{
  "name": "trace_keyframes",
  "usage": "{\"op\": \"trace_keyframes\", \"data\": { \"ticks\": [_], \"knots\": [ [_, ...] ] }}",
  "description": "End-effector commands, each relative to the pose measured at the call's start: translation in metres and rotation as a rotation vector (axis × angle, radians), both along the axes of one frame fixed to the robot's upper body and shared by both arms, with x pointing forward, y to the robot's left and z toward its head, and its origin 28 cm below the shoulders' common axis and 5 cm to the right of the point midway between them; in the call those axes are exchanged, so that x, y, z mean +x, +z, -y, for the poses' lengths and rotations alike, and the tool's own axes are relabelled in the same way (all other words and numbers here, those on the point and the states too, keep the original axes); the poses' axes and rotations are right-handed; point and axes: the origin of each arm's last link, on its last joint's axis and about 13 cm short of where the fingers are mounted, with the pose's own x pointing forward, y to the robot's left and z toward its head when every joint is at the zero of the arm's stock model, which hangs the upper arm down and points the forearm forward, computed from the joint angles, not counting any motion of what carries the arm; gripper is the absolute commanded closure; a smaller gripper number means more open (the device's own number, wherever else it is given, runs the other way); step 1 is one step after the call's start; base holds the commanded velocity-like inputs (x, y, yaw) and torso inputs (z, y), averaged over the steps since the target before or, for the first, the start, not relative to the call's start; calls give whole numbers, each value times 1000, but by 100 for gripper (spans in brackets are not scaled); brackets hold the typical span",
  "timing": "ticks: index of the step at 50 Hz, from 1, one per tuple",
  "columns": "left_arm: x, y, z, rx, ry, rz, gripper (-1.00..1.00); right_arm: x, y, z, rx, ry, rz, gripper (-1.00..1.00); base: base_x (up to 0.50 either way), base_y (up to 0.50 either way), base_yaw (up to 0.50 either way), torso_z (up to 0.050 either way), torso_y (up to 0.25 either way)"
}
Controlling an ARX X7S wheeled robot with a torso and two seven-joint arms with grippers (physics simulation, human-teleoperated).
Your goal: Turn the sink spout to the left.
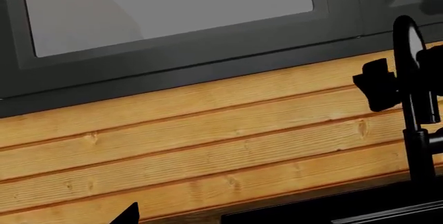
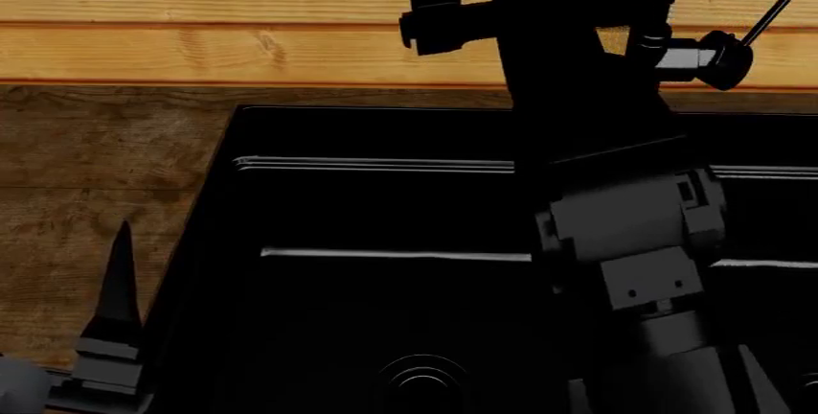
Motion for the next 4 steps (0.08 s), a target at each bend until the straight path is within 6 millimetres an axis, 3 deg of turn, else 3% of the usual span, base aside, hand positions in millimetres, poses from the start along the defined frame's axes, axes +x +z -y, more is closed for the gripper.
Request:
{"op": "trace_keyframes", "data": {
  "ticks": [1,4],
  "knots": [
    [1,-1,0,1,1,-1,-100,10,7,-4,-35,16,1,-100,0,0,0,0,0],
    [1,-1,-1,0,1,-1,-100,14,7,-5,-46,18,-4,-100,0,0,0,0,0]
  ]
}}
